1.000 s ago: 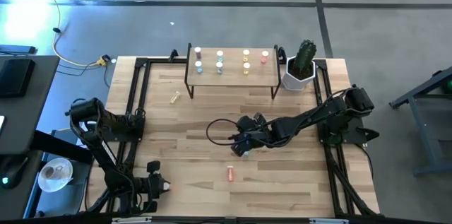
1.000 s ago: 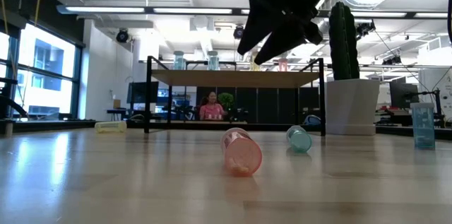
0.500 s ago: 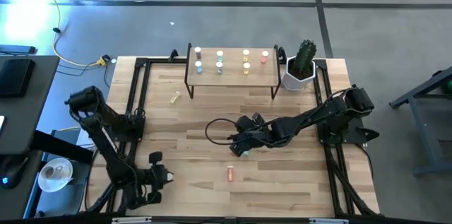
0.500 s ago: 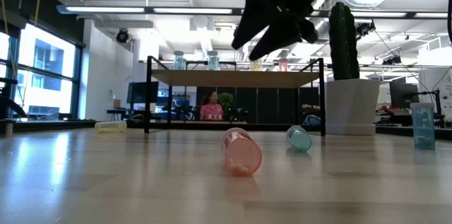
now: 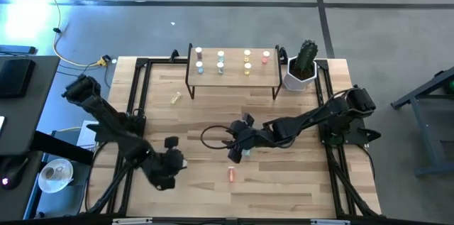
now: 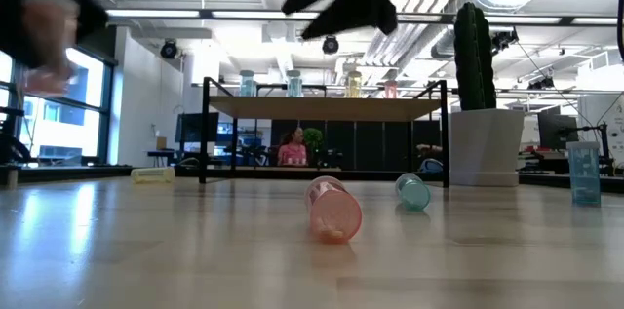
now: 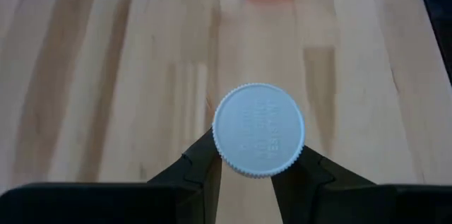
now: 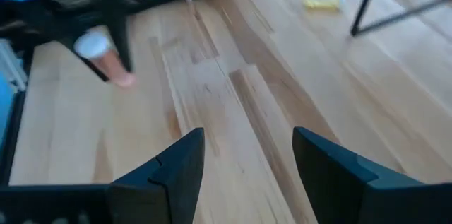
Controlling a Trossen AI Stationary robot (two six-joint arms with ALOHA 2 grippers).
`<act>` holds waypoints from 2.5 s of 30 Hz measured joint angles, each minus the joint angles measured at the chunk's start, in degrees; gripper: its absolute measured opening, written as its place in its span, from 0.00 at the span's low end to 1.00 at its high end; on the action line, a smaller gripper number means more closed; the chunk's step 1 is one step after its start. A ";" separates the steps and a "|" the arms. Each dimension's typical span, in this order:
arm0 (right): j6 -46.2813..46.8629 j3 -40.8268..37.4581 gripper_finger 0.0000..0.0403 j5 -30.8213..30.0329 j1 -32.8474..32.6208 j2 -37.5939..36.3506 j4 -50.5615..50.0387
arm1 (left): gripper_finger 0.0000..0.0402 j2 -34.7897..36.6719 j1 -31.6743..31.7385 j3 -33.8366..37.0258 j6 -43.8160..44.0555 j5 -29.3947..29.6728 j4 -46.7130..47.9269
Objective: Pick and place medicine bottles onto shelf by color
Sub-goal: Put the left pink pill bottle on the shelf aligned with the other pink pill bottle
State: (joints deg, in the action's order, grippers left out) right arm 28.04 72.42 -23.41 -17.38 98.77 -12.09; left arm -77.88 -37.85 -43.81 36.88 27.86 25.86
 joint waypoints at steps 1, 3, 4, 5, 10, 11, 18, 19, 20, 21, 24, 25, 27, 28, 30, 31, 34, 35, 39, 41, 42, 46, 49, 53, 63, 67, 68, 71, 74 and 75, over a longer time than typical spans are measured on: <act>-0.93 0.57 0.51 -0.01 -0.03 -0.03 0.00 | 0.23 0.40 1.45 0.00 -1.93 -0.54 -0.66; -2.89 1.75 0.51 -0.04 -0.03 -0.03 -0.15 | 0.23 1.24 4.15 0.00 -5.30 -1.76 -1.75; -4.04 2.37 0.51 -0.04 -0.03 -0.03 -0.12 | 0.23 1.62 5.46 0.00 -6.75 -2.55 -2.47; -5.09 3.00 0.51 -0.06 -0.03 -0.03 -0.12 | 0.23 1.82 6.83 0.00 -8.25 -3.33 -3.29; -8.81 6.50 0.51 -0.10 0.12 -0.03 -1.15 | 0.23 2.07 13.05 0.00 -13.77 -7.22 -5.73; -9.17 7.50 0.51 -0.17 0.12 -0.03 -1.76 | 0.23 2.07 14.19 0.00 -14.69 -7.86 -6.03; -13.59 15.46 0.51 -3.85 0.60 -0.03 -10.05 | 0.23 2.07 21.45 0.00 -21.42 -8.63 -10.81; -13.76 16.58 0.51 -4.48 0.84 -0.03 -11.53 | 0.23 2.07 22.44 -0.12 -22.34 -9.11 -11.18; -13.86 17.56 0.51 -5.21 1.04 -0.03 -12.95 | 0.23 2.07 23.41 -0.28 -23.19 -9.71 -11.64; -14.02 18.47 0.51 -5.60 1.32 -0.03 -14.09 | 0.23 2.07 24.39 -0.43 -24.14 -10.23 -12.28; -14.20 20.74 0.51 -5.90 2.38 -0.03 -17.14 | 0.23 2.07 27.41 -0.55 -26.43 -11.95 -14.42; -14.16 21.30 0.51 -5.89 2.77 -0.03 -18.00 | 0.23 2.07 28.51 -0.55 -27.26 -12.46 -14.94; -14.10 22.22 0.51 -5.89 3.62 -0.03 -19.76 | 0.23 2.07 30.43 -0.55 -29.00 -13.43 -16.12; -14.08 22.46 0.51 -5.84 4.10 -0.03 -20.23 | 0.23 2.07 31.49 -0.55 -30.00 -14.24 -16.33; -14.02 22.49 0.51 -5.10 5.12 -0.03 -20.83 | 0.23 2.07 33.44 -0.55 -31.60 -15.76 -16.55; -14.00 22.49 0.51 -4.67 5.68 -0.03 -21.26 | 0.23 2.07 34.33 -0.55 -32.16 -16.44 -16.62; -13.95 22.49 0.51 -1.98 7.61 -0.03 -22.02 | 0.23 2.07 36.85 -0.55 -33.84 -18.42 -16.61; -13.71 22.49 0.51 -1.28 8.26 -0.03 -22.04 | 0.23 2.07 37.55 -0.55 -34.19 -19.23 -16.63; -13.08 22.49 0.51 -0.47 10.26 -0.03 -22.04 | 0.23 2.07 39.63 -0.55 -35.11 -22.11 -16.59; -13.08 22.49 0.51 -0.45 10.83 -0.03 -22.05 | 0.23 2.07 40.17 -0.55 -35.59 -22.76 -16.32; -13.08 22.49 0.51 -0.27 11.03 -0.03 -22.04 | 0.23 2.07 40.24 -0.55 -35.87 -22.74 -16.26; -13.65 22.49 0.51 1.42 11.41 -0.03 -22.06 | 0.23 2.07 40.49 -0.55 -36.95 -22.70 -16.50; -15.23 22.49 0.51 3.29 11.54 -0.03 -21.88 | 0.23 2.07 40.52 -0.55 -37.10 -22.03 -17.04; -15.95 22.42 0.51 7.42 11.82 0.87 -20.97 | 0.23 2.07 40.53 -0.55 -37.11 -21.16 -17.07; -19.79 22.34 0.51 11.54 11.89 4.82 -19.48 | 0.23 2.05 40.51 -0.57 -36.30 -20.93 -16.65; -20.81 22.34 0.51 12.29 11.90 5.84 -17.90 | 0.23 2.05 40.51 -0.57 -35.26 -20.77 -16.67; -20.87 22.34 0.51 12.98 11.90 6.22 -17.85 | 0.23 2.05 40.51 -0.57 -35.07 -20.77 -16.67; -21.61 22.34 0.51 13.38 11.90 6.98 -16.94 | 0.23 2.03 40.51 -0.57 -34.63 -20.78 -16.67; -21.63 22.34 0.51 13.93 11.90 7.70 -16.81 | 0.23 2.03 40.51 -0.57 -34.51 -20.79 -16.68; -21.61 22.34 0.51 14.05 11.90 8.00 -16.55 | 0.23 2.03 40.51 -0.57 -34.51 -20.79 -16.81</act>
State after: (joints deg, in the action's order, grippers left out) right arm 6.44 94.76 -9.36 -5.48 106.77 -28.64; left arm -75.85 2.66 -44.38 2.37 7.07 9.06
